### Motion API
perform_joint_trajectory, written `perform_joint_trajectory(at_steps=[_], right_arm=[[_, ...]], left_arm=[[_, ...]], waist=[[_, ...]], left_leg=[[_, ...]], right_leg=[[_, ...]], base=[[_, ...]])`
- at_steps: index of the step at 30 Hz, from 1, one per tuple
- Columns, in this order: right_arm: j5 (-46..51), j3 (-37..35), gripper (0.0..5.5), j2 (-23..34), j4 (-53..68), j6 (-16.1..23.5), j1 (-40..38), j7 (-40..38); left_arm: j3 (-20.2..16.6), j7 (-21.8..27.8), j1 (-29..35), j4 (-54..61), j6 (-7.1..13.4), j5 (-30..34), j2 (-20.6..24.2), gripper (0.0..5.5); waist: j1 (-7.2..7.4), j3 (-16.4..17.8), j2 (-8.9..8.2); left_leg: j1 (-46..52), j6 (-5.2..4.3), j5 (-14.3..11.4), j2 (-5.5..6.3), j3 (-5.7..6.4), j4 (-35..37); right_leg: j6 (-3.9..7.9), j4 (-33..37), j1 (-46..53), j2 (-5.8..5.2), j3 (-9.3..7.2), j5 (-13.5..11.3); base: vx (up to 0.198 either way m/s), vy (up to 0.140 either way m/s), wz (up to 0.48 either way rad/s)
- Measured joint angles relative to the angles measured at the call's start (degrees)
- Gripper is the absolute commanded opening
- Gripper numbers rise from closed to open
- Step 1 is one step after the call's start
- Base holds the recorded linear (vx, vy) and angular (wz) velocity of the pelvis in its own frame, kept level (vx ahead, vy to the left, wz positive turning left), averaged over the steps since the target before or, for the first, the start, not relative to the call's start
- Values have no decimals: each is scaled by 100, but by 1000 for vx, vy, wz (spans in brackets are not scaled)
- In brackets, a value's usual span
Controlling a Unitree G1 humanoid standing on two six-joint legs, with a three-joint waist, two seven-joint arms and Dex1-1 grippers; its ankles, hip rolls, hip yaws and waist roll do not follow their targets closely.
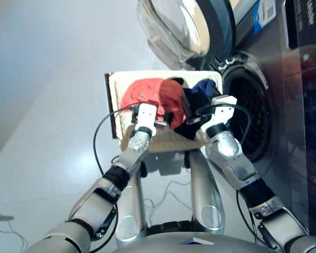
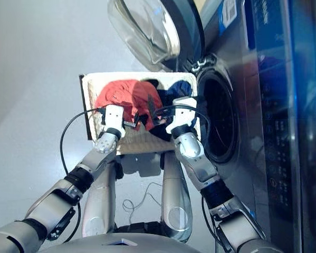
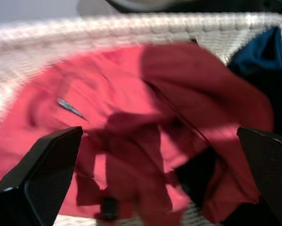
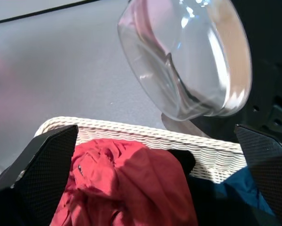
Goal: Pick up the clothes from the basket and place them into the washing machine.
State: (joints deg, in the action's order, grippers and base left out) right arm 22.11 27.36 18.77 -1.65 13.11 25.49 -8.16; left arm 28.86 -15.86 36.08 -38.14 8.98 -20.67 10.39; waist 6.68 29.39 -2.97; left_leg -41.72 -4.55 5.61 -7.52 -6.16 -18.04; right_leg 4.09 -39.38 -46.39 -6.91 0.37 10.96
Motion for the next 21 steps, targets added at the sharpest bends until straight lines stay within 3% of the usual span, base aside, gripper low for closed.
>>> perform_joint_trajectory(at_steps=[8,10,21], right_arm=[[-5,193,550,20,178,1,208,-39],[-22,212,550,12,266,4,306,-36],[-51,442,550,66,372,15,490,2]], left_arm=[[-119,-258,346,-539,-38,-117,-55,550],[-198,-280,511,-671,-45,-117,-60,550],[-509,-981,920,-934,5,-36,15,550]], waist=[[118,52,-44],[134,60,-58],[260,92,-123]], left_leg=[[-477,-79,8,-135,65,-212],[-557,-76,22,-140,61,-234],[-682,-89,-2,-161,-4,-322]], right_leg=[[-89,-189,-492,136,4,-28],[-143,-228,-583,140,12,-58],[-145,-252,-729,165,84,-59]], base=[[-7,-3,-11],[0,0,0],[0,0,0]])
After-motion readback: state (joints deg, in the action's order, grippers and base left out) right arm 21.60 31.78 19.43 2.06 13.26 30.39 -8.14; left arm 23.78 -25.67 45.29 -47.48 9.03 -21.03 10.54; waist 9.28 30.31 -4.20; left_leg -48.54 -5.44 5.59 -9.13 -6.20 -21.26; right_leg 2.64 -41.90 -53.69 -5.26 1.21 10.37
